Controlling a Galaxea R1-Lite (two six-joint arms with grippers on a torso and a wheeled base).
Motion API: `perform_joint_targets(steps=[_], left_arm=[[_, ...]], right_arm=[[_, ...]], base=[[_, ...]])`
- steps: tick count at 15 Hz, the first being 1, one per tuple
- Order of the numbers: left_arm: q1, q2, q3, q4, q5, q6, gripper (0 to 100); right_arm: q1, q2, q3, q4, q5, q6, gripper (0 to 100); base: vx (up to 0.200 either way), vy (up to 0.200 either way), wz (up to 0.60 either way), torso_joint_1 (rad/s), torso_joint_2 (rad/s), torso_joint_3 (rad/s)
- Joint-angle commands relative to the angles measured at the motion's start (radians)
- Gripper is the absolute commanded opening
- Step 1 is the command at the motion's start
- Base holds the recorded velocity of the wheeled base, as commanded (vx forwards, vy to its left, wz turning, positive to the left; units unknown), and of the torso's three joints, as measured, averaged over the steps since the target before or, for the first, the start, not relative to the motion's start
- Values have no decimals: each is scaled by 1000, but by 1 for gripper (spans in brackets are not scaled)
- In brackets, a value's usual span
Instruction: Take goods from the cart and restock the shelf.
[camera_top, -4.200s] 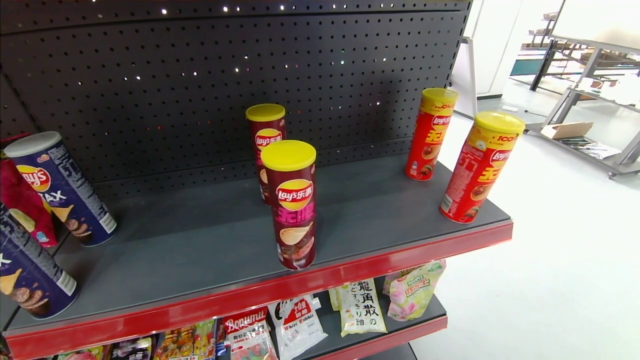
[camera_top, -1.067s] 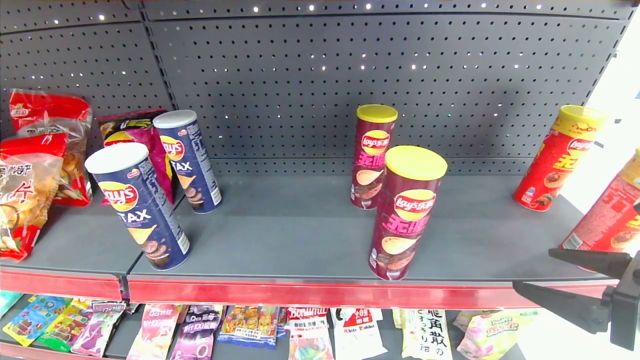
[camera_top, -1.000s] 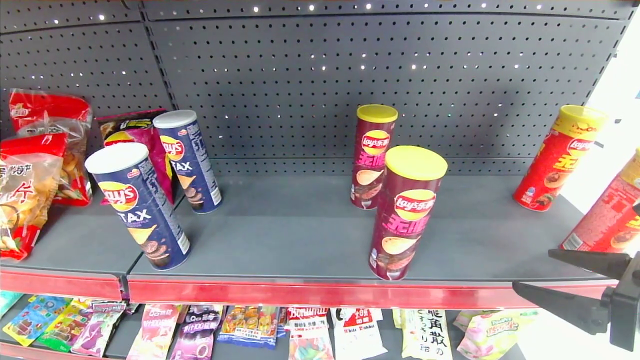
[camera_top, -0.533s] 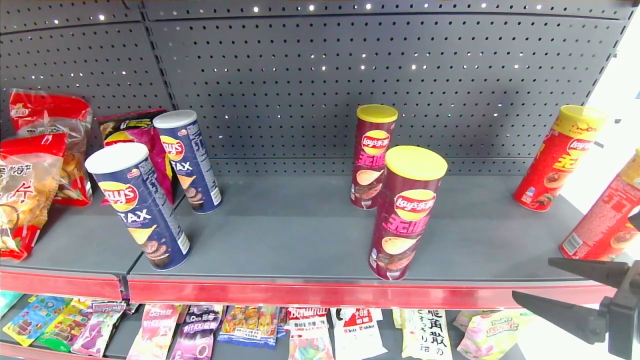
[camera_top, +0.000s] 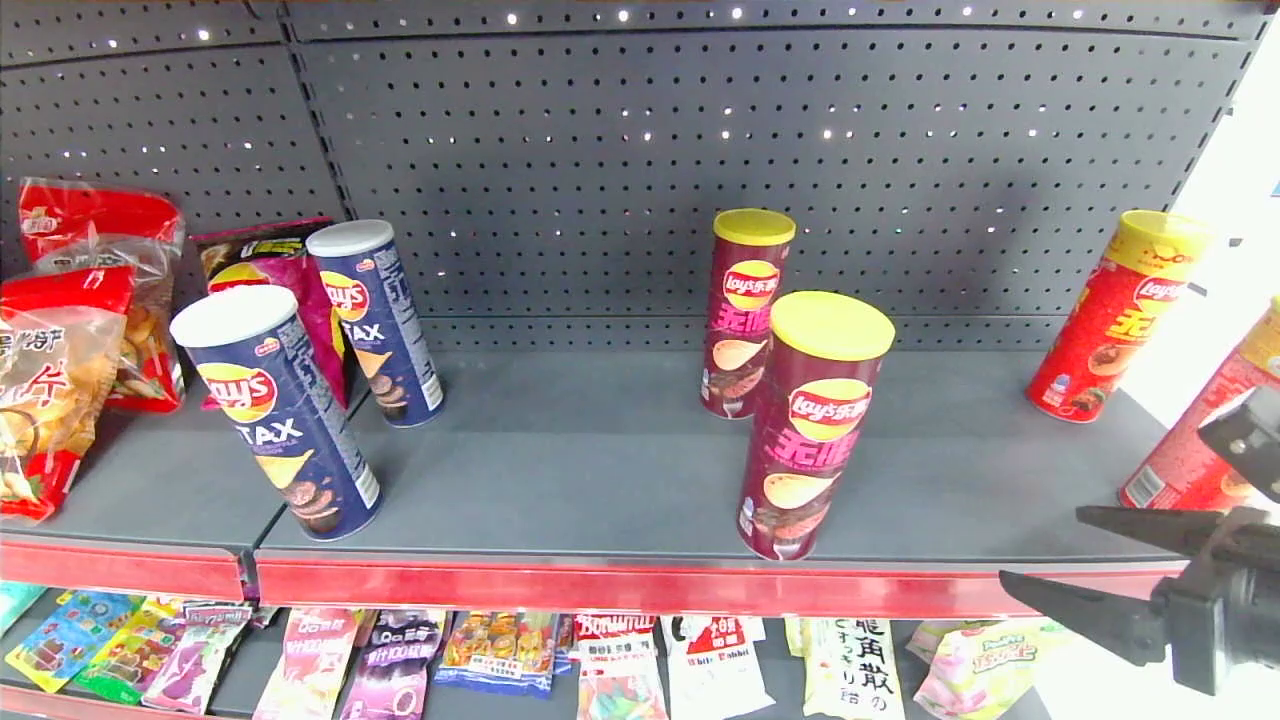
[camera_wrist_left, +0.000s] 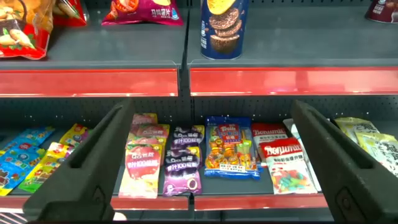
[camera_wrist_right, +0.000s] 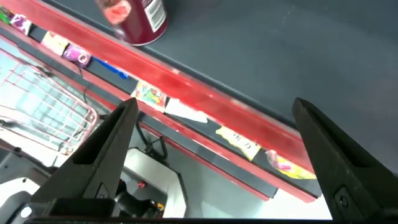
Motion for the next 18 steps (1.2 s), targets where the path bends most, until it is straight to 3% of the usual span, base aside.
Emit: perform_joint_targets(steps=[1, 3, 7, 10, 18], left_arm=[[0, -2, 0, 0, -1, 0, 100], [0, -2, 0, 0, 0, 0, 100], [0, -2, 0, 0, 0, 0, 100], [0, -2, 0, 0, 0, 0, 100], [0, -2, 0, 0, -1, 0, 100]], right_arm=[[1, 116, -9, -46, -44, -3, 100], [9, 210, -34, -106, -116, -1, 100], [67, 276, -49, -113, -129, 0, 100], [116, 337, -71, -115, -213, 8, 100], [159, 455, -124, -193, -227, 43, 100]], base=[[0, 0, 0, 0, 0, 0], [0, 0, 0, 0, 0, 0], [0, 0, 0, 0, 0, 0], [0, 0, 0, 0, 0, 0], [0, 0, 0, 0, 0, 0]])
